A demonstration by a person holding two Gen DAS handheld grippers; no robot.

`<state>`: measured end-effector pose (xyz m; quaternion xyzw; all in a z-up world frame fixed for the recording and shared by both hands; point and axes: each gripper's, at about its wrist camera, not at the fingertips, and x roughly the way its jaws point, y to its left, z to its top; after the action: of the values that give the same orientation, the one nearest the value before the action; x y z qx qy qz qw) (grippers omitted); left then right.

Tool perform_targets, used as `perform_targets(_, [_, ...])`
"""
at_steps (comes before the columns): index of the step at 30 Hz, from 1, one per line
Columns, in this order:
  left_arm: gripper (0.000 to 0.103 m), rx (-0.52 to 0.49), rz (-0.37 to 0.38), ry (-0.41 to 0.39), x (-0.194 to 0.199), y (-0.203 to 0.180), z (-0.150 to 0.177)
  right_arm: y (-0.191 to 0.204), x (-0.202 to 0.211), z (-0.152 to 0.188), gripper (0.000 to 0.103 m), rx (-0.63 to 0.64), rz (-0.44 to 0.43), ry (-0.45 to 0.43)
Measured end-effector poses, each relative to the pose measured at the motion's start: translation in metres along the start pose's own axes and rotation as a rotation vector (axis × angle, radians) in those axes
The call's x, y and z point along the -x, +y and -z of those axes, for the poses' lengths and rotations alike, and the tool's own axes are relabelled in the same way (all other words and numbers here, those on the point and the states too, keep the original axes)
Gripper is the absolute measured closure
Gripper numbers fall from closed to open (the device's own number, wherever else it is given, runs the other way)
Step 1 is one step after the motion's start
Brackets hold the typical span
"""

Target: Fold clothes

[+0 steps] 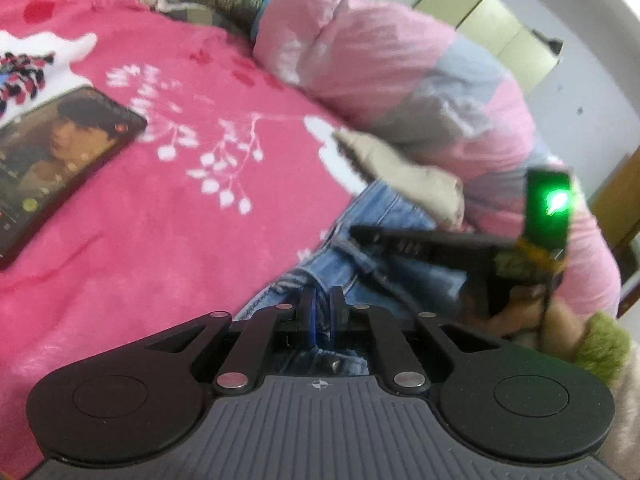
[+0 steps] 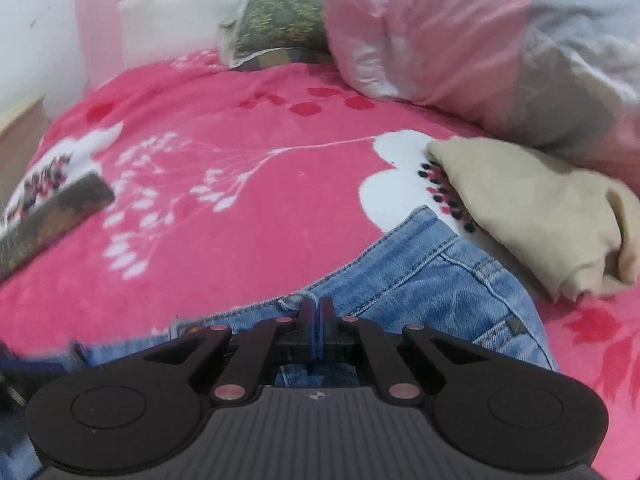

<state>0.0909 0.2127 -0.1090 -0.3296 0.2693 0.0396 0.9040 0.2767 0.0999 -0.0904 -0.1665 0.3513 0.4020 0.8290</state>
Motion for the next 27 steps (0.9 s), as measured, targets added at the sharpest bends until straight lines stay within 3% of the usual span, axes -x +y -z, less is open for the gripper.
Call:
perform_targets(4, [0.092, 0.021, 0.022, 0.023, 0.002, 0.004, -0.003, -0.02, 0.037, -0.005, 0.089, -0.14, -0.043, -0.04])
perform_targets(8, [0.088, 0.033, 0.031, 0.028, 0.006, 0.003, -0.005, -0.043, 0.103, 0.001, 0.073, -0.308, -0.043, -0.155])
perform_targets(9, [0.084, 0.024, 0.024, 0.024, 0.008, 0.001, -0.005, -0.049, 0.122, 0.006, 0.071, -0.345, -0.037, -0.181])
perform_targets(10, [0.073, 0.012, 0.018, 0.016, 0.012, -0.001, -0.005, -0.053, 0.144, 0.013, 0.07, -0.384, -0.036, -0.208])
perform_targets(12, [0.067, -0.013, 0.005, 0.0, 0.019, -0.005, -0.004, -0.06, 0.185, 0.031, 0.064, -0.455, -0.02, -0.254])
perform_targets(21, [0.062, -0.085, 0.022, -0.049, 0.048, -0.027, -0.001, -0.045, 0.356, 0.181, 0.059, -0.762, 0.169, -0.391])
perform_targets(27, [0.05, -0.271, 0.2, 0.022, 0.056, -0.08, 0.027, -0.019, 0.433, 0.285, 0.054, -1.015, 0.356, -0.419])
